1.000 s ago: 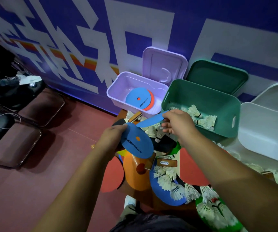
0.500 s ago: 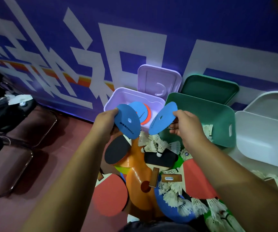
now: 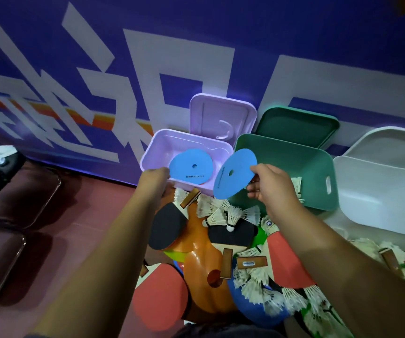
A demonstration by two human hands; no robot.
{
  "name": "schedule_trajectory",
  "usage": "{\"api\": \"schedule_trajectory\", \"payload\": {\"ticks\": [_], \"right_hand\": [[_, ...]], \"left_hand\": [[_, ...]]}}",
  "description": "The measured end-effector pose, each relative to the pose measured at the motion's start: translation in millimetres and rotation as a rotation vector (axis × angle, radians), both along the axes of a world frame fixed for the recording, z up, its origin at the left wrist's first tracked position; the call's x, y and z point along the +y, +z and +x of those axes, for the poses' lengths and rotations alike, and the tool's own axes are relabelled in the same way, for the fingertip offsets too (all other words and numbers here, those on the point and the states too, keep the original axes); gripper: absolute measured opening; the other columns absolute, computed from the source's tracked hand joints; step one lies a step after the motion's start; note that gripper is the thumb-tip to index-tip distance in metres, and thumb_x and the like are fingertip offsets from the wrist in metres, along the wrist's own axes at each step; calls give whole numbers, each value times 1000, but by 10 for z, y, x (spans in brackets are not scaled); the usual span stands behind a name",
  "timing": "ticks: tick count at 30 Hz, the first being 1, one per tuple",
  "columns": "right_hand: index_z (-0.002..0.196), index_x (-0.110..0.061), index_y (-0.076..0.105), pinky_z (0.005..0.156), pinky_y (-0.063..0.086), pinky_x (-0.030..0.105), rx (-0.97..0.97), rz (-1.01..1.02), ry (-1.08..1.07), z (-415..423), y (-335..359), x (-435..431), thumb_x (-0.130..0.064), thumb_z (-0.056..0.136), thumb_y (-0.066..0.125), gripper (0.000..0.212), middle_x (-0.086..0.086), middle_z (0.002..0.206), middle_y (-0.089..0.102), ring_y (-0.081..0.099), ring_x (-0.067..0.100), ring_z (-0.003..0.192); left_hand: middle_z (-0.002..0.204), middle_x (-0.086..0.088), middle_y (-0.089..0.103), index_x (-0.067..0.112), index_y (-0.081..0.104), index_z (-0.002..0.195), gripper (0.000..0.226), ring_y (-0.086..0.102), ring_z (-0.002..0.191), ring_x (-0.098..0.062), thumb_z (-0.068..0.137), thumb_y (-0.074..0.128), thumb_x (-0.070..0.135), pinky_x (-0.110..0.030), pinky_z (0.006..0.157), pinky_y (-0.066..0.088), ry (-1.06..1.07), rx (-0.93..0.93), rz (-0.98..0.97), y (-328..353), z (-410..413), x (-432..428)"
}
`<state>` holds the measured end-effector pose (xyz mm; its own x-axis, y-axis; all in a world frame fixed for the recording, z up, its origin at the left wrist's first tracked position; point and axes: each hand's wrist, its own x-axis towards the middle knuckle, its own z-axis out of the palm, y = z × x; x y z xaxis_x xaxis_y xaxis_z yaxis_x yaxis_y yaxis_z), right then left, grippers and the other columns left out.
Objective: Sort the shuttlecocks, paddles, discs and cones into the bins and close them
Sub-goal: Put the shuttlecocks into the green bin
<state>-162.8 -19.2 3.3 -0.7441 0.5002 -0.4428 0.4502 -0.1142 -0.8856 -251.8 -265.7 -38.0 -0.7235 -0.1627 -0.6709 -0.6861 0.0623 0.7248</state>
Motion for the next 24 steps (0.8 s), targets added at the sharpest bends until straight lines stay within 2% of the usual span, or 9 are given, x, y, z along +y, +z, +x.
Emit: {"api": "schedule_trajectory", "payload": {"ticks": [2, 4, 9, 11, 13, 17, 19, 21, 24], "right_hand": [[97, -14, 72, 63, 55, 37, 5, -12, 12, -36, -6, -74, -20, 97, 63, 11, 5, 68, 66, 61, 23, 60], [97, -13, 72, 62, 54, 38, 20, -22, 40, -99, 30, -161, -18, 99, 63, 11, 4, 65, 66, 60, 23, 58], [105, -11, 71, 57, 53, 34, 96, -15, 119, -374, 159, -375, -9, 103, 56, 16, 14, 90, 71, 63, 16, 61], [112, -7, 67, 69, 62, 34, 82, -88, 141, -448, 175, -463, -1, 103, 53, 18, 15, 100, 72, 72, 20, 78], [113, -3, 61, 85, 64, 37, 5, -142, 180, -433, 178, -558, 2, 102, 54, 14, 13, 99, 70, 76, 25, 92], [96, -8, 64, 72, 63, 30, -101, -154, 227, -268, 32, -639, -2, 105, 53, 15, 12, 97, 69, 74, 20, 84], [106, -6, 65, 71, 64, 31, -150, -129, 256, -141, -99, -633, -7, 106, 55, 11, 13, 103, 72, 76, 24, 88], [120, -4, 65, 74, 65, 34, -197, -116, 269, -18, -234, -594, -13, 105, 59, 19, 14, 110, 75, 78, 27, 94], [119, -5, 67, 76, 63, 37, -241, -95, 258, 136, -379, -497, -16, 104, 60, 20, 16, 109, 77, 76, 25, 86]], "left_hand": [[88, -15, 70, 5, 68, 110, 23, 66, 77, -26, 97, 55, 19, -33, 68, 57, -14, 17, 32, -145, 136, -86], [86, -15, 68, 6, 69, 100, 18, 64, 77, -27, 97, 55, 16, -34, 70, 56, -32, 23, 19, -214, 221, -146], [100, -11, 73, 15, 68, 102, 11, 73, 93, -28, 103, 59, 23, -40, 79, 64, -32, 12, -27, -209, 353, -284], [100, -11, 73, 15, 68, 104, 12, 73, 88, -26, 103, 60, 23, -36, 70, 62, 6, 17, -10, -208, 385, -361], [95, -10, 73, 10, 69, 107, 15, 70, 78, -24, 103, 60, 21, -33, 64, 57, 13, 33, 7, -240, 446, -427], [92, -12, 71, 6, 70, 106, 17, 69, 76, -24, 101, 62, 19, -39, 73, 59, -55, 43, 18, -341, 641, -517], [97, -14, 73, 7, 71, 105, 16, 70, 80, -25, 102, 63, 21, -41, 81, 61, -98, 18, 4, -383, 754, -512], [100, -14, 74, 8, 71, 103, 15, 70, 81, -25, 103, 63, 21, -39, 78, 60, -127, -10, -10, -450, 847, -463], [106, -13, 76, 11, 72, 105, 15, 73, 90, -28, 102, 63, 22, -41, 82, 62, -162, -58, 2, -561, 953, -354]]}}
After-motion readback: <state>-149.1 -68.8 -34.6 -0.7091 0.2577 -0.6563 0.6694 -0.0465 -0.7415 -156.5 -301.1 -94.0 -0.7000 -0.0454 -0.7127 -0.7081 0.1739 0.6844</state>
